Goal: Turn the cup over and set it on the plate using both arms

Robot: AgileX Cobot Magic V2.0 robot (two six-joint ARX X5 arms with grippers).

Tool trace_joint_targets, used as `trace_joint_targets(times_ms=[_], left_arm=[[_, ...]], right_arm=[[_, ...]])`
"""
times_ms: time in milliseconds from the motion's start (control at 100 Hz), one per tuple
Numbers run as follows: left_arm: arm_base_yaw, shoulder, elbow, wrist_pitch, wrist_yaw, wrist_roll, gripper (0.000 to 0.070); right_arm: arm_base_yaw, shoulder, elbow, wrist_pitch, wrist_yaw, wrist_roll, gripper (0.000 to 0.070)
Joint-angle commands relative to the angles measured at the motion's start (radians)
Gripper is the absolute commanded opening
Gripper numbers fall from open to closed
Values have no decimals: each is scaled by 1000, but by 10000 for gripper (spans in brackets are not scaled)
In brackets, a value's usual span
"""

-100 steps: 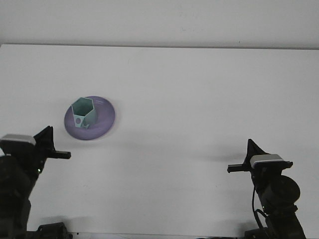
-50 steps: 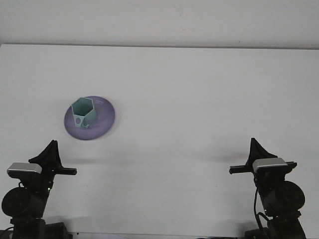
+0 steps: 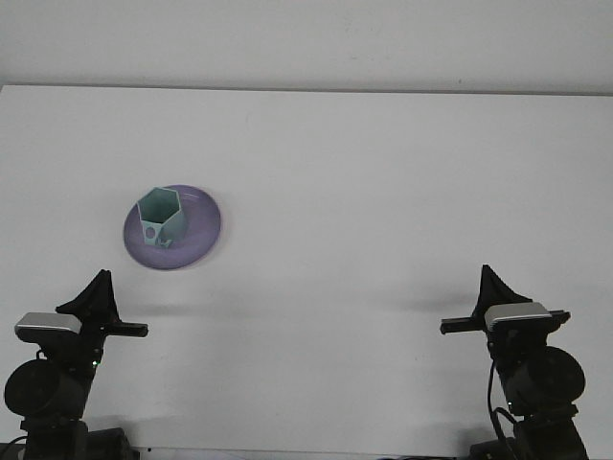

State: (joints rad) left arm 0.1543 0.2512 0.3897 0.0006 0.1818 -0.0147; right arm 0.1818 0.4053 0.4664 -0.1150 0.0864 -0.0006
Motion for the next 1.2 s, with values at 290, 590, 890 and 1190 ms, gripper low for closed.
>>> trace_joint_targets(times_ms=[290, 590, 890, 1190], left_arm=[[-74, -99, -79, 35, -87, 10, 15], [-194, -248, -303, 81, -132, 40, 15], [-195, -248, -376, 148, -130, -13, 15], [-195, -247, -376, 158, -130, -17, 15]], right_arm=[[0, 0, 4, 10, 4, -7, 0], [0, 0, 4, 10, 0, -7, 0], [0, 0, 5, 10, 1, -7, 0], [0, 0, 5, 10, 1, -7, 0]])
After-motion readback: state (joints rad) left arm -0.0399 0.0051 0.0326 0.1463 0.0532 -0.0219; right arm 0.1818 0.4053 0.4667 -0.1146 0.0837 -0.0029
